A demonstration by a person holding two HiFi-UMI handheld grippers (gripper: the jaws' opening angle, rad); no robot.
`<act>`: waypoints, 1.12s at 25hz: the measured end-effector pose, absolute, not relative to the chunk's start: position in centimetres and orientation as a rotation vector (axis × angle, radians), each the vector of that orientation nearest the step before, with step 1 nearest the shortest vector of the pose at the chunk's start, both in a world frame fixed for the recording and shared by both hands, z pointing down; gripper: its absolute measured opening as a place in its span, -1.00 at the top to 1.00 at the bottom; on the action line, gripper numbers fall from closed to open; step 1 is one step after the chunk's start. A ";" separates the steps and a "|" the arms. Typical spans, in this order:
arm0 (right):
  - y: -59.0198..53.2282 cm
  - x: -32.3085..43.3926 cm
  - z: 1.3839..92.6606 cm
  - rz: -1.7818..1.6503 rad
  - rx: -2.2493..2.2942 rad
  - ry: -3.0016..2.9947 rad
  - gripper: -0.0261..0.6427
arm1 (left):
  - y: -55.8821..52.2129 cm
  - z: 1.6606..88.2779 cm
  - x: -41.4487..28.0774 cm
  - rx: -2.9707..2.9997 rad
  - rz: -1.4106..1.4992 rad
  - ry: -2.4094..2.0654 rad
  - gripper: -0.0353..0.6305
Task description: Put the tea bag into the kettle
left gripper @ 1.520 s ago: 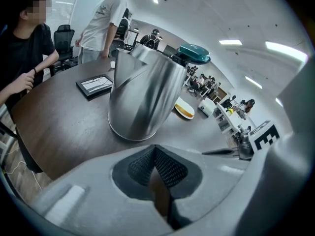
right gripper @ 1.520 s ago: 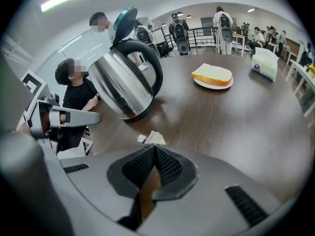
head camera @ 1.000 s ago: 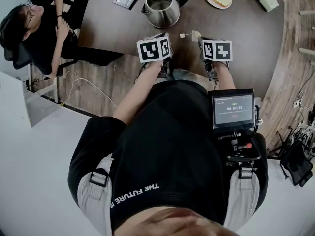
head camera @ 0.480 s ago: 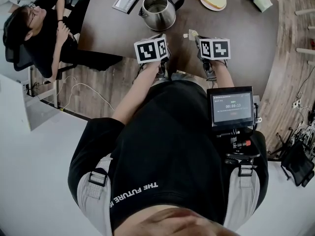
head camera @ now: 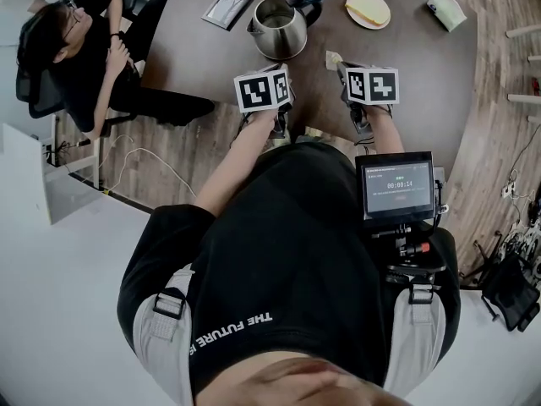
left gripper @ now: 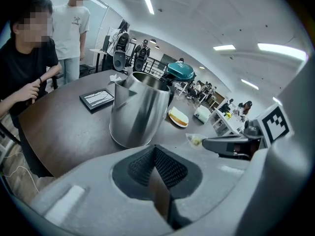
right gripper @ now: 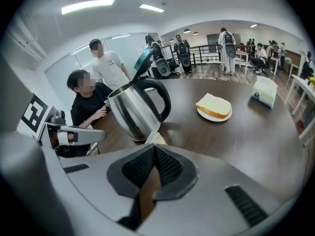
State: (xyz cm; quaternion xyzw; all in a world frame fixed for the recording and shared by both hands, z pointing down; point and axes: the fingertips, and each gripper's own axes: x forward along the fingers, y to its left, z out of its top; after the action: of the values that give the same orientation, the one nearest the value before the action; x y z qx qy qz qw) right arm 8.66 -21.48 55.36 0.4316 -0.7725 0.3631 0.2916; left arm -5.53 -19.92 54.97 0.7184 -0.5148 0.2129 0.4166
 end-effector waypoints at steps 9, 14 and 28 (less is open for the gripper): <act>-23.1 8.9 53.8 0.936 1.177 -2.081 0.89 | -20.1 54.3 -6.4 1.801 0.526 -1.318 0.89; -23.8 9.0 52.7 0.907 1.184 -2.094 0.90 | -20.1 54.1 -6.6 1.797 0.519 -1.325 0.89; -26.6 4.6 50.0 0.827 1.176 -2.165 0.89 | -21.5 54.3 -10.8 1.781 0.467 -1.354 0.89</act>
State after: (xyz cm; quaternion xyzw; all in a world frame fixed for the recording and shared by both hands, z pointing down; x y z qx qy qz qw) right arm 4.56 -26.59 49.95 0.4361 -0.8026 0.3065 0.2679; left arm -10.78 -21.46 54.33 0.7089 -0.5391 0.1860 0.4151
